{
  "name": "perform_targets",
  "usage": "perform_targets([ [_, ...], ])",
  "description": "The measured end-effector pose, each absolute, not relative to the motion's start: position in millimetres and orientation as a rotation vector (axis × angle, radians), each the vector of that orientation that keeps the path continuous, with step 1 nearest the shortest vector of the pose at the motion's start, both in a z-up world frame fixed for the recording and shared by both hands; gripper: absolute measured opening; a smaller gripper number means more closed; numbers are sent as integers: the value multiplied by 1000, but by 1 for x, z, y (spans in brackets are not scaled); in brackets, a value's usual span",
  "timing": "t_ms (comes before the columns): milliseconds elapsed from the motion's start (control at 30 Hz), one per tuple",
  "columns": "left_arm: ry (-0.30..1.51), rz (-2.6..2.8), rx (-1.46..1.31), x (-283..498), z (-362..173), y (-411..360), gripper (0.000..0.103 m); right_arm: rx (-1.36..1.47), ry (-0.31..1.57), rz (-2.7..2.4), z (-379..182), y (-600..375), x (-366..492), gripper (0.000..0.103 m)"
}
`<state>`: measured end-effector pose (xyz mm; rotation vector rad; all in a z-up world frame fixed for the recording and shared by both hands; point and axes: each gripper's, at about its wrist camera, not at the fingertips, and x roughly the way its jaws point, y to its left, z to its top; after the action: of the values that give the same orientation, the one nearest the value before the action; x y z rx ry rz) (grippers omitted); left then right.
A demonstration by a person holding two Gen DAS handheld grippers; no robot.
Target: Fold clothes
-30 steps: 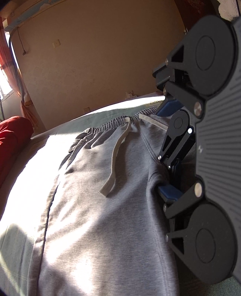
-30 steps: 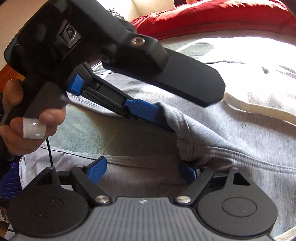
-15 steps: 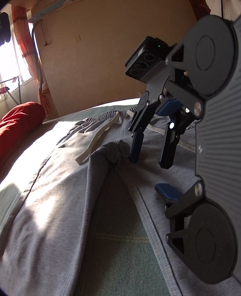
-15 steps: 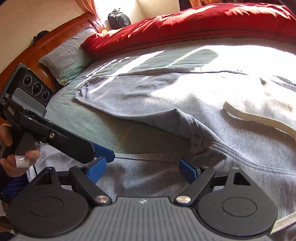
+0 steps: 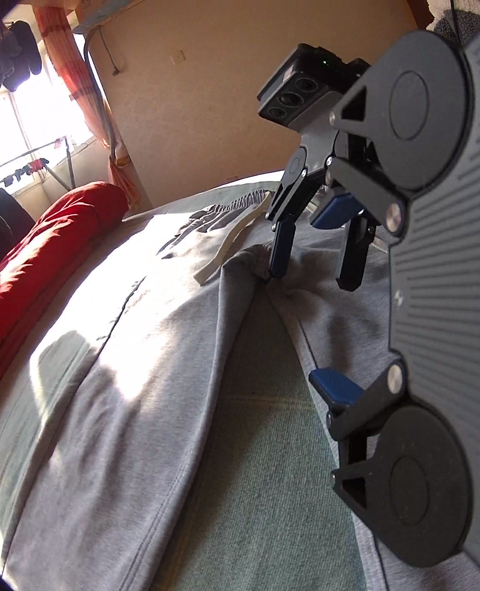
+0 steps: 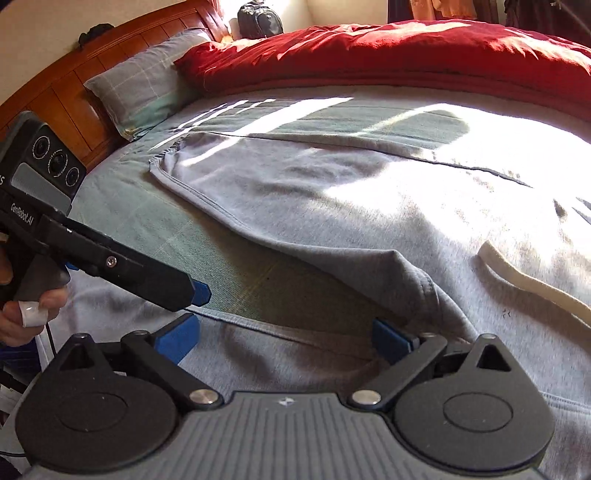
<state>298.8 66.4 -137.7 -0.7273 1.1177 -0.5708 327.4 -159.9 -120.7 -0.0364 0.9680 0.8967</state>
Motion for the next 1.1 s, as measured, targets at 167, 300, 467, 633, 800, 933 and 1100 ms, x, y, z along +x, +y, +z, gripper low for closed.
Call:
perform_targets([
  [167, 1161, -440, -805, 283, -167, 85, 82, -24, 1073, 874, -150, -145, 341, 103],
  [300, 1113, -366, -774, 290, -162, 96, 79, -55, 1022, 855, -154, -126, 349, 103],
  [467, 1007, -360, -560, 287, -122, 88, 80, -20, 1027, 831, -129, -136, 354, 102],
  [633, 1042, -346, -385, 263, -116, 74, 80, -29, 1042, 843, -112, -160, 338, 102],
  [800, 1100, -297, -308, 234, -134, 68, 80, -74, 1106, 814, -143, -145, 335, 102],
  [933, 1125, -290, -338, 222, -138, 75, 81, -88, 1035, 768, -150, -129, 340, 103],
  [1100, 1077, -287, -290, 210, -117, 79, 81, -105, 1052, 793, -124, -130, 341, 103],
])
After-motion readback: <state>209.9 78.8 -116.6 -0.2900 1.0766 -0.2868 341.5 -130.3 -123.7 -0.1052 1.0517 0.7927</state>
